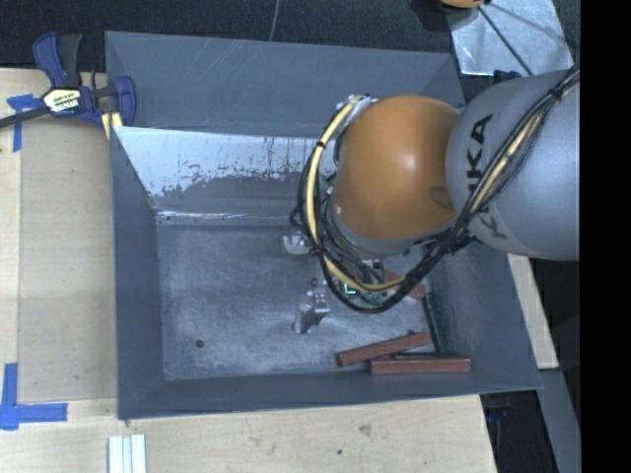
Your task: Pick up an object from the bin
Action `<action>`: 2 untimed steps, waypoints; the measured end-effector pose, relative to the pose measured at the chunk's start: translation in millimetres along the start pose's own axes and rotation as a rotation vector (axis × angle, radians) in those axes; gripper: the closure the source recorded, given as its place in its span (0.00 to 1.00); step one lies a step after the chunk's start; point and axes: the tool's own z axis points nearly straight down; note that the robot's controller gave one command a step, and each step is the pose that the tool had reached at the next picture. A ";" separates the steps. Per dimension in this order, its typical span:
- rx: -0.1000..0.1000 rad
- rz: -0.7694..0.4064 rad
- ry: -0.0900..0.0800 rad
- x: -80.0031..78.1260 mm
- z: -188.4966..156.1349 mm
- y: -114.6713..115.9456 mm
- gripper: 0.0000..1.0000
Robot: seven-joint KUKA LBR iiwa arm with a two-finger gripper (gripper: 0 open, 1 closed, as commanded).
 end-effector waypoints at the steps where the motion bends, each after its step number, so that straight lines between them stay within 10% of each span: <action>1: 0.000 -0.041 0.001 0.3 120.2 -37.2 1.00; 2: 0.000 -0.040 0.001 0.3 120.2 -37.1 1.00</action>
Offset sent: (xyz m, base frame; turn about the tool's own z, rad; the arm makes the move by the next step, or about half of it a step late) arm 0.0000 0.0000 0.0000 0.0000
